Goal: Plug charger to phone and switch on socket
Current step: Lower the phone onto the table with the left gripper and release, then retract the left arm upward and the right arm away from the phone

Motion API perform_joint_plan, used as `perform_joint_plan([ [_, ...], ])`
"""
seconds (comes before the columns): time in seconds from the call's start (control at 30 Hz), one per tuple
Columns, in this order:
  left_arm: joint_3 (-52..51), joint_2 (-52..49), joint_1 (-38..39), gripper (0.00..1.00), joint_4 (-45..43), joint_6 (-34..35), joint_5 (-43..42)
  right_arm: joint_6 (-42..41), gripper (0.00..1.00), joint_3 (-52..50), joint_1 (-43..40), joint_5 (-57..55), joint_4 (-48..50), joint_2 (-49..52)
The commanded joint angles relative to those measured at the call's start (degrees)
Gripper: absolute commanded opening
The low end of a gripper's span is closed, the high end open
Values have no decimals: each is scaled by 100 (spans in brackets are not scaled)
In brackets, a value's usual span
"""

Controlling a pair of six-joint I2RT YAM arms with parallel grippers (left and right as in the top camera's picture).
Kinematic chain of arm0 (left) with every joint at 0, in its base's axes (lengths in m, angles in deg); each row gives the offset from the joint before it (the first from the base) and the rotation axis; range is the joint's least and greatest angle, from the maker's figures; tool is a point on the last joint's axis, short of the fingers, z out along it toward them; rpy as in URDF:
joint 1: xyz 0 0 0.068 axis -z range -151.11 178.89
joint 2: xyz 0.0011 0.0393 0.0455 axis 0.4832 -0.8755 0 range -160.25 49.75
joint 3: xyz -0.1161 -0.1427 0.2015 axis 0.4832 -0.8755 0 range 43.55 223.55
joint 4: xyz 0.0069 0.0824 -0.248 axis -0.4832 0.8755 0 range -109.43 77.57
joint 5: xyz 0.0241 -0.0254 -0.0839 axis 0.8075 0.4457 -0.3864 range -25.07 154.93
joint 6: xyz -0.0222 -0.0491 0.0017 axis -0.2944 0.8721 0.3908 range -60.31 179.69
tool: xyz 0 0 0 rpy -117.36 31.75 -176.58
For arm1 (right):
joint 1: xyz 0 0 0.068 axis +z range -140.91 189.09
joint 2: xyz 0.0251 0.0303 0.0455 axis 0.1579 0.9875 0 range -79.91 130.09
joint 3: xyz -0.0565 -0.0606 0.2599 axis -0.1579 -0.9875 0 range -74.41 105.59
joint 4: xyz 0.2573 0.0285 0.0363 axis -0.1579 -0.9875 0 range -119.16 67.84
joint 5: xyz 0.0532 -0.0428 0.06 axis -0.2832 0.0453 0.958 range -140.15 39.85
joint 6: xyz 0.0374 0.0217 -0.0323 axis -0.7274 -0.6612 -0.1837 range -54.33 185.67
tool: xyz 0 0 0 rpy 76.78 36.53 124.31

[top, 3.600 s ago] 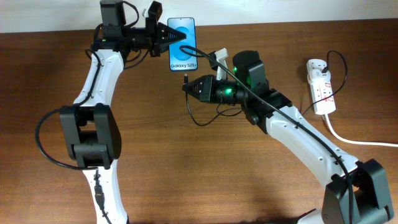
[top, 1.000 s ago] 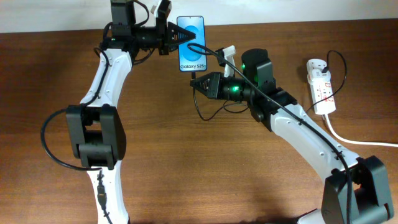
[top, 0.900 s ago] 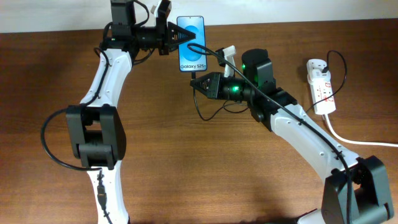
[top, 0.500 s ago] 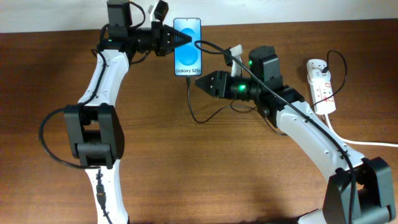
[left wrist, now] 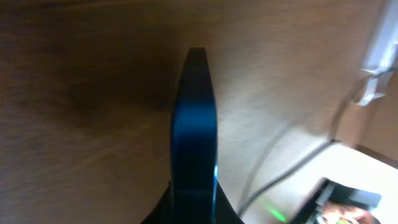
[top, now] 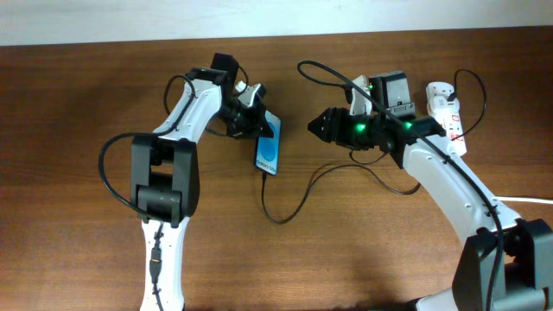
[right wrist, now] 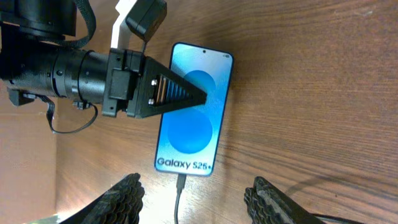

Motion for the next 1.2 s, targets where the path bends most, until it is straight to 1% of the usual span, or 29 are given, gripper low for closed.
perform_joint_plan([
  [0.0,42,33,-11,0,11,-87,730,83,59,35,-15,-157,-44,-44],
  [0.03,42,4,-11,3,11,-87,778,83,59,35,-15,-157,-48,-44],
  [0.1,42,-13,-11,25,11,-87,780,83,59,35,-15,-157,-48,-44],
  [0.17,42,-13,-11,42,26,-90,780,83,59,35,-15,-157,-48,-44],
  [0.2,42,-13,-11,55,48,-90,780,83,63,35,-15,-157,-46,-44],
  [0.3,44,-11,-13,64,57,-87,782,83,64,35,-15,-155,-50,-44],
  [0.33,57,-7,-13,67,120,-85,997,83,64,35,-15,-157,-68,-44],
  [0.37,179,-7,-13,68,321,-24,1480,85,64,35,-15,-160,-85,-44],
  [0.4,304,-7,-13,68,448,7,1753,87,64,35,-15,-160,-87,-44],
  [0.47,684,-7,-13,70,719,87,2892,175,64,35,-15,-155,-96,-44],
  [0.5,859,-7,-13,72,859,111,3598,282,64,37,-17,-160,-131,-46],
  [0.53,1067,-7,-13,73,1032,262,4135,385,66,37,-24,-162,-136,-94],
  [0.57,1259,-7,-15,73,1167,264,4317,391,67,48,-61,-186,-162,-223],
  [0.6,1663,-2,-28,72,1451,254,4415,542,74,146,-170,-205,-323,-400],
  [0.63,2402,4,-85,72,1882,251,4422,684,77,476,-483,-466,-946,-780],
  [0.7,3757,4,-269,71,2568,249,4417,949,79,977,-1086,-717,-1923,-1228],
  [0.73,4903,4,-435,71,3071,205,4406,1113,79,1200,-1659,-710,-2343,-1508],
  [0.77,5689,4,-557,77,3377,205,4400,1115,80,1266,-2146,-710,-2496,-1714],
  [0.8,6258,4,-654,91,3571,210,4400,1117,84,1270,-2645,-708,-2553,-1882],
  [0.83,6616,26,-752,100,3661,210,4402,1152,90,1270,-3187,-647,-2579,-1996],
  [0.87,6605,179,-852,100,3654,212,4400,1211,91,1270,-3834,-496,-2588,-2039],
  [0.93,6592,195,-949,99,3665,212,4400,1220,93,1270,-4752,-422,-2520,-2020],
  [0.97,6583,195,-957,99,3663,210,4402,1215,94,1270,-5484,-85,-2315,-2004],
  [1.07,6583,195,-957,99,3665,210,4400,1108,94,1270,-6229,68,-1932,-1735],
  [1.17,6583,195,-957,99,3665,210,4402,1106,94,1270,-6273,68,-1537,-800],
])
